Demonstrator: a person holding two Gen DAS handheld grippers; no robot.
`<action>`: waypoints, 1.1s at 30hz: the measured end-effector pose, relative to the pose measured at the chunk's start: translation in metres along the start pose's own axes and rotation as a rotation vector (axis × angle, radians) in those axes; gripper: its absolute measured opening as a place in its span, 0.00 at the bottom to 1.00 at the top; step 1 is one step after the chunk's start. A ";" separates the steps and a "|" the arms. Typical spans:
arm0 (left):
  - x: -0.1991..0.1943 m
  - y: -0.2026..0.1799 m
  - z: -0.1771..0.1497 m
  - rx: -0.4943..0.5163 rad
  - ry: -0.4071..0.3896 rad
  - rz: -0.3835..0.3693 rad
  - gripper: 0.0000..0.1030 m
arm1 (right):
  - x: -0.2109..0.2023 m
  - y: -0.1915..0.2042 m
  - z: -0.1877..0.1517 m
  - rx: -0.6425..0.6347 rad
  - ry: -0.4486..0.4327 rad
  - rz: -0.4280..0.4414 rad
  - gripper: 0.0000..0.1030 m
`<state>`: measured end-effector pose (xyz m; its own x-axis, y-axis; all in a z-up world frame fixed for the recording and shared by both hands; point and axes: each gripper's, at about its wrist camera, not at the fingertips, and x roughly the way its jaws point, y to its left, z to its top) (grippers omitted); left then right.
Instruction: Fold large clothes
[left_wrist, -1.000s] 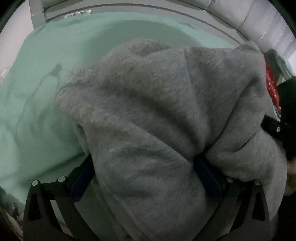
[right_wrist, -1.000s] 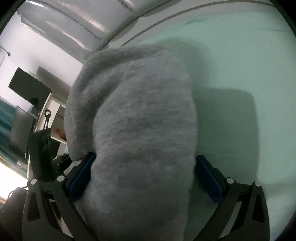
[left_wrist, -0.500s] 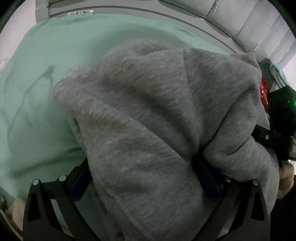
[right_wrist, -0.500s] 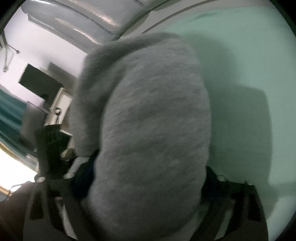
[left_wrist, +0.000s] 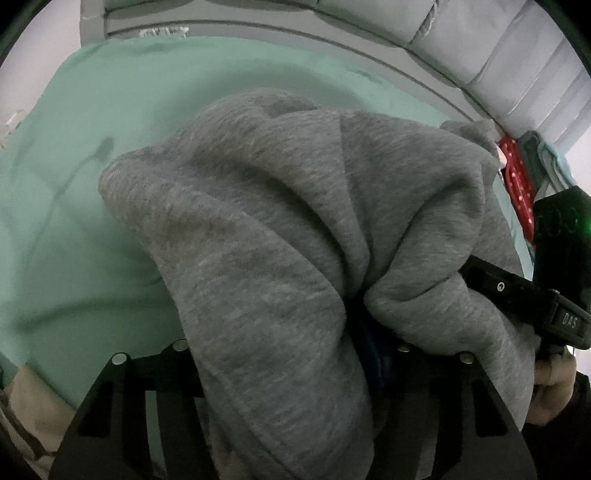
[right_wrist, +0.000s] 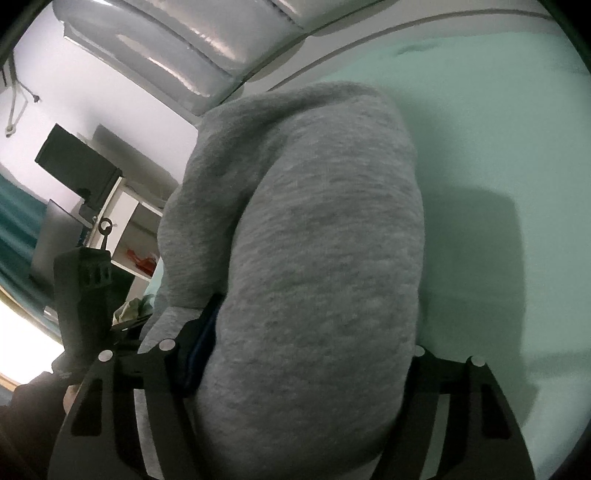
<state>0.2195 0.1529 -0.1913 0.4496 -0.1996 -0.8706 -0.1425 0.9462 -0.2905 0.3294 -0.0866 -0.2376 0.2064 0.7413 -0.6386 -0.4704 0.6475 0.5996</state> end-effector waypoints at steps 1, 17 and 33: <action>0.002 0.000 0.004 -0.002 0.010 -0.005 0.67 | 0.003 0.003 0.003 0.000 0.003 0.003 0.70; 0.007 0.010 0.006 0.079 -0.025 -0.063 0.90 | 0.001 -0.010 0.002 -0.001 0.001 0.047 0.72; -0.036 -0.001 -0.010 -0.021 -0.082 -0.149 0.43 | -0.043 0.022 -0.007 -0.075 -0.077 0.028 0.59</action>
<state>0.1945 0.1562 -0.1632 0.5378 -0.3149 -0.7821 -0.0872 0.9019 -0.4230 0.3044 -0.1048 -0.2002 0.2566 0.7720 -0.5815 -0.5394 0.6136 0.5767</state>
